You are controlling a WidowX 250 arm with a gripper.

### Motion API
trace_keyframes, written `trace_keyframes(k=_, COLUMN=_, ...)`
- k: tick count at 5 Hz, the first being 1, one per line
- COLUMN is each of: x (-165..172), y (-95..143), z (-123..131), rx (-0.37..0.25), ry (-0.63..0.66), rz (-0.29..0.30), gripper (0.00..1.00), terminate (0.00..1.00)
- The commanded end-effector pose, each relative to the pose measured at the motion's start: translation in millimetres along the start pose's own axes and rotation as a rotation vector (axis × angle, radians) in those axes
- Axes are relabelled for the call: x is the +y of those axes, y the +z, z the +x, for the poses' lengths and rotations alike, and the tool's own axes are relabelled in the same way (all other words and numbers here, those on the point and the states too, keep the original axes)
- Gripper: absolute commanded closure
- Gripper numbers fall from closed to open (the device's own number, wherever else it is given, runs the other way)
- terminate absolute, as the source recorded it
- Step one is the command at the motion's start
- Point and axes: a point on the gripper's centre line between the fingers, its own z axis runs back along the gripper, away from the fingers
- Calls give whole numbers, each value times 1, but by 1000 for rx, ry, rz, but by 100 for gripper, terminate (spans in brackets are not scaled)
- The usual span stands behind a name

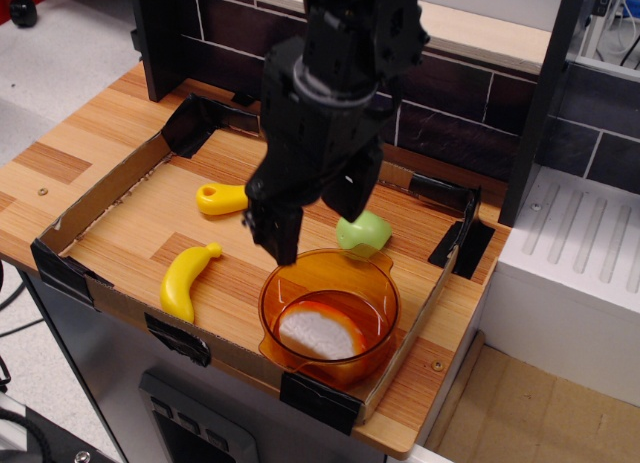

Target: Take sushi out of pot

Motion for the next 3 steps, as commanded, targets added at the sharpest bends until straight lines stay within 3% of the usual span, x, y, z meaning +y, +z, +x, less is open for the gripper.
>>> trace_keyframes(k=1, x=-3, y=-4, z=-21, rx=18, ry=192, rz=-87, gripper=0, terminate=0)
trace_keyframes(k=3, x=-6, y=-19, z=-29, rx=13, ry=257, rz=-60, gripper=0, terminate=0)
